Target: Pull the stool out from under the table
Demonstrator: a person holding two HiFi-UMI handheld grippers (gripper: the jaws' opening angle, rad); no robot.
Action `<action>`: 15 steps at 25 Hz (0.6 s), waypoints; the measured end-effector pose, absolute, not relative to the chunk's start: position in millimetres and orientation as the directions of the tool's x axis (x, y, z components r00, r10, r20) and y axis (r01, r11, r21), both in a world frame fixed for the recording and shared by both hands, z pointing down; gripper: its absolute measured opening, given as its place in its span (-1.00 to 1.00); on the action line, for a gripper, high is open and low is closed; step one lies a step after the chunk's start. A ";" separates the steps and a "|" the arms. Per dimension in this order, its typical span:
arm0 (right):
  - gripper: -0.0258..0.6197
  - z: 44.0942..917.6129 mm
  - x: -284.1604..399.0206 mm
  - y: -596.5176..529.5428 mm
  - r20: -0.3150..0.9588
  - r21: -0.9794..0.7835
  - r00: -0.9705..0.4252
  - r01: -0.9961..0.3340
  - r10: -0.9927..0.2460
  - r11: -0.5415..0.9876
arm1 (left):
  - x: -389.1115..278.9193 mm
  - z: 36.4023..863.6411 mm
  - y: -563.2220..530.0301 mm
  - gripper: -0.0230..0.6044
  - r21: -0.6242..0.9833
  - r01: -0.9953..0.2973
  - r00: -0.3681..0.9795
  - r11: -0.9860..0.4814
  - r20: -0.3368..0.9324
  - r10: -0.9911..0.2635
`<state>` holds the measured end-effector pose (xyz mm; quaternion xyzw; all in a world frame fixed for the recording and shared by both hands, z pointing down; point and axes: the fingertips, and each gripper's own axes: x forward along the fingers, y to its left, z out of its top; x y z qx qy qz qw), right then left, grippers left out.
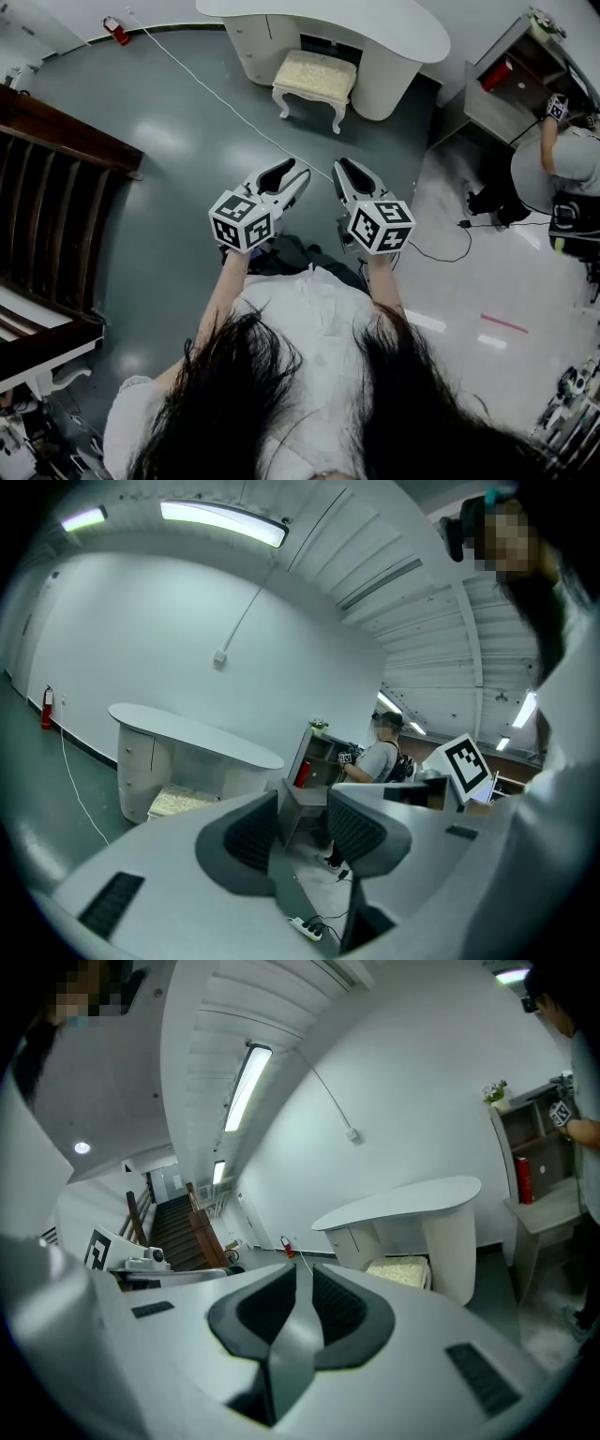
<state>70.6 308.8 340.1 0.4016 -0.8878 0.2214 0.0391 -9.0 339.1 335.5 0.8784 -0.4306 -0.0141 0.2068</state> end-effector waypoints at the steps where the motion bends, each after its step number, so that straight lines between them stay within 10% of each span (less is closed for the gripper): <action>1: -0.71 341.0 72.0 307.6 0.246 -0.367 -0.677 -0.728 -0.694 0.580 | -8.7 335.5 338.1 -0.37 0.373 -0.754 0.626 -0.540 0.157 -0.764; 15: -0.71 358.1 72.0 268.9 0.257 -0.413 -0.657 -0.737 -0.708 0.535 | -29.5 347.8 291.8 -0.37 0.375 -0.764 0.620 -0.526 0.196 -0.760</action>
